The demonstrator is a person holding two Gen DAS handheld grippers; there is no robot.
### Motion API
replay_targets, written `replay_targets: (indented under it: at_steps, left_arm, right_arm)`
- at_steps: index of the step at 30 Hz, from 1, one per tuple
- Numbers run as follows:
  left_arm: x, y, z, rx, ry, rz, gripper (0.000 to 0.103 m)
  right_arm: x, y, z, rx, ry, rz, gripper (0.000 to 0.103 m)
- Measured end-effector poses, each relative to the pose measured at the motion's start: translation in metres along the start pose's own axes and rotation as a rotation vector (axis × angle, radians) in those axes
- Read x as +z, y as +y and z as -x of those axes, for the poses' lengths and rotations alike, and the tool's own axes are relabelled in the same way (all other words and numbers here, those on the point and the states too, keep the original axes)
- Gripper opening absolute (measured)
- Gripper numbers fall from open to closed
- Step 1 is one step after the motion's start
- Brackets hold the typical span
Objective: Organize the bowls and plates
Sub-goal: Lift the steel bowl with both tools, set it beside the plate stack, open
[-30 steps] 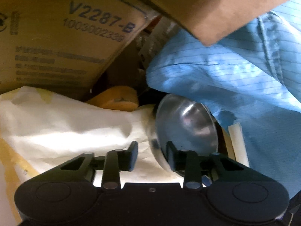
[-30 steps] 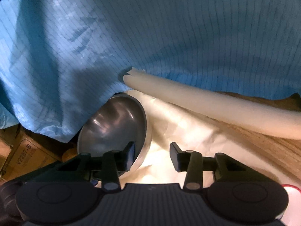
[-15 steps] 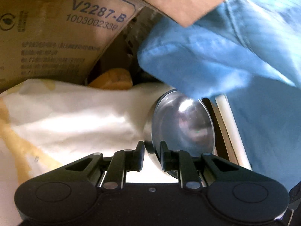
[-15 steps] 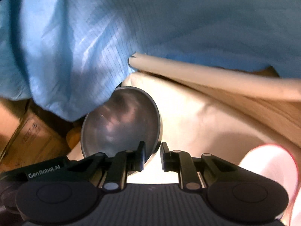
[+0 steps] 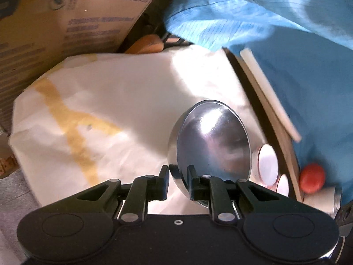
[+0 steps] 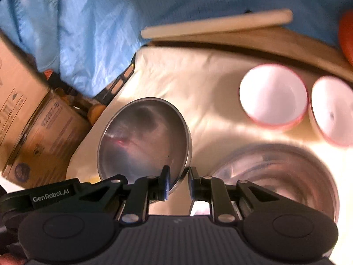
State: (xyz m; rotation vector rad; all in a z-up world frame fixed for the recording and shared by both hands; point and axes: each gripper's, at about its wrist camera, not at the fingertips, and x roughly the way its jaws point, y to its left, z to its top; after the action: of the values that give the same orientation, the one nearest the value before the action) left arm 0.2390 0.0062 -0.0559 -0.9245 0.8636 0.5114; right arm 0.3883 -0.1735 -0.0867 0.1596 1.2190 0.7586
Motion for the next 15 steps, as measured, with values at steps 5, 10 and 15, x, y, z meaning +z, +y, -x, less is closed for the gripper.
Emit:
replay_targets:
  at_steps: [5,10,15]
  left_arm:
    - [-0.005,0.015,0.01,0.013,0.056,-0.015,0.018]
    - [-0.003,0.023,0.008,0.023,0.1,-0.036,0.018]
    - [-0.001,0.023,0.004,0.018,0.13,-0.078,0.018]
  right_arm:
    - [-0.018,0.009,0.001,0.004,0.009,-0.023,0.019]
    - [-0.034,0.007,0.008,-0.009,0.016,-0.054,0.02]
    - [-0.041,0.006,0.008,-0.026,0.005,-0.091,0.02]
